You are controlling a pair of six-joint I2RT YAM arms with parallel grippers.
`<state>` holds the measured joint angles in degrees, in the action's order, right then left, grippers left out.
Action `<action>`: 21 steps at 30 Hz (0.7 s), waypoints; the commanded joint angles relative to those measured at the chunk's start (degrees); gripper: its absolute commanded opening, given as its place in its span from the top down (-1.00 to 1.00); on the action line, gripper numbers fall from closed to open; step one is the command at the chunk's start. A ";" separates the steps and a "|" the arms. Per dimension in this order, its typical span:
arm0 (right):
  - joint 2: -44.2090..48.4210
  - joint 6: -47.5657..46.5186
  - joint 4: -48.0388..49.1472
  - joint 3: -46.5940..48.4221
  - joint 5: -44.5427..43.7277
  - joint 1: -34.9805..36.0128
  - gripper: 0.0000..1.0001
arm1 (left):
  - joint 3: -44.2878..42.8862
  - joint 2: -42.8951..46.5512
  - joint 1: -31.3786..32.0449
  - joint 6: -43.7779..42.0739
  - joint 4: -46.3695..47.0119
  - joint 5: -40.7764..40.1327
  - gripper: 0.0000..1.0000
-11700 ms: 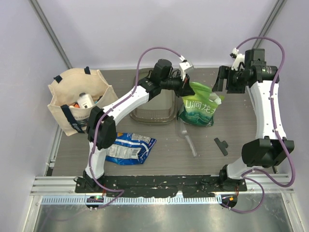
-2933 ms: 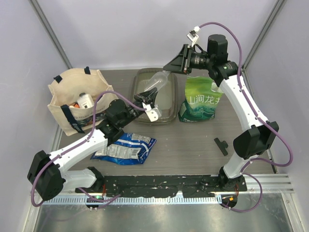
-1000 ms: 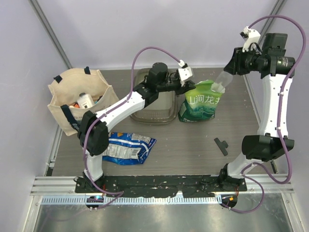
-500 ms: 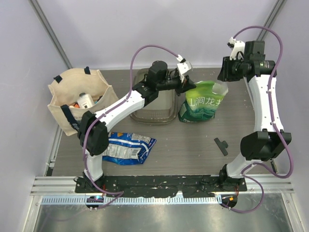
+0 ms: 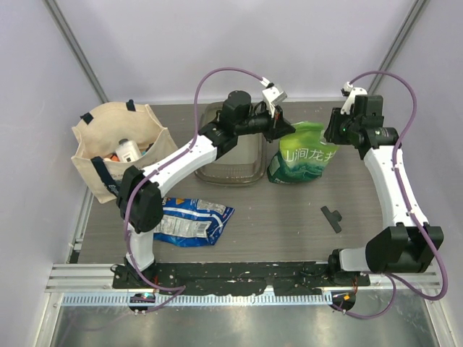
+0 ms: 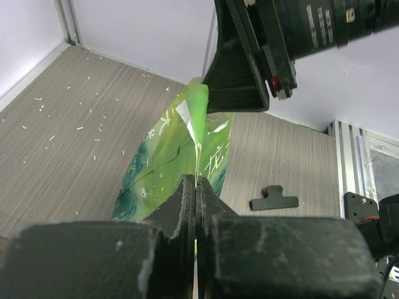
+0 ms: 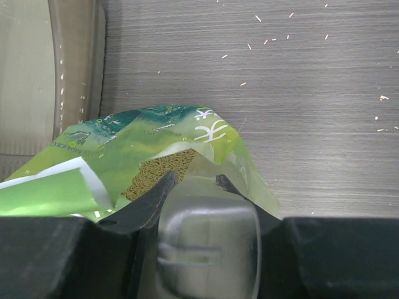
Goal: Fill the litter box with clean litter
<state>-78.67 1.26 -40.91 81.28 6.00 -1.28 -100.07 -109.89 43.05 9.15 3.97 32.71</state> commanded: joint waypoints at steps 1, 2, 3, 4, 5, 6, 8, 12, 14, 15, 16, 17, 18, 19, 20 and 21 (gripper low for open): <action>4.40 2.35 9.17 -6.55 -4.15 -0.30 0.98 | -1.97 1.60 0.11 2.72 8.07 -0.80 1.00; 4.75 1.82 9.44 -7.35 -4.15 -0.30 0.98 | -2.06 1.52 0.02 2.63 8.25 -0.98 1.00; 5.19 1.21 10.14 -8.06 -4.42 -0.30 0.98 | -2.06 1.52 0.11 2.54 8.51 -1.50 1.00; 5.72 0.86 11.10 -10.41 -3.72 -0.30 0.98 | -1.97 1.52 0.11 2.54 8.60 -1.59 1.00; 6.51 0.42 12.50 -11.91 -3.37 -0.30 0.98 | -1.88 1.43 0.11 2.54 8.69 -1.60 1.00; 7.99 0.33 15.13 -13.32 -2.93 -0.30 0.98 | -1.88 1.43 0.02 2.54 8.78 -1.77 1.00; 8.27 0.15 16.56 -16.23 -1.53 -0.30 0.98 | -1.53 1.43 0.11 2.72 8.95 -1.68 1.00; 4.59 -0.55 13.32 -16.50 -0.03 -0.30 0.98 | -1.53 1.43 0.11 3.07 9.04 -0.98 1.00; 2.74 -0.91 11.91 -17.20 0.94 -0.30 0.98 | -1.79 1.25 0.11 2.98 8.95 -0.81 1.00; 2.04 -2.38 10.94 -17.29 2.07 -0.30 0.98 | -1.88 1.17 0.11 2.98 9.13 -0.80 1.00; 0.38 -2.83 10.24 -17.29 3.13 -0.30 0.98 | -2.06 0.90 0.11 2.81 9.13 -0.80 1.00; -0.85 -3.62 7.71 -16.94 4.18 -0.30 0.98 | -2.58 0.73 0.11 2.63 9.04 -0.89 1.00; -1.82 -3.72 6.38 -16.50 6.98 -0.30 0.98 | -2.76 0.55 0.11 2.63 8.87 -0.89 1.00; -2.70 -4.15 5.41 -16.15 8.49 -0.30 0.98 | -3.11 0.38 0.02 2.54 8.69 -0.98 1.00; -4.19 -4.16 3.83 -15.97 9.72 -0.30 0.98 | -3.55 0.03 0.11 2.37 8.52 -0.98 1.00; -4.73 -4.16 3.29 -15.89 12.43 -0.30 0.98 | -3.73 -0.06 0.11 2.19 8.25 -1.07 1.00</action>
<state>-77.34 -0.10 -24.18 67.77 11.42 -1.43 -100.07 -110.59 43.07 11.49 5.48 31.44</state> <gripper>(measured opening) 0.344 0.013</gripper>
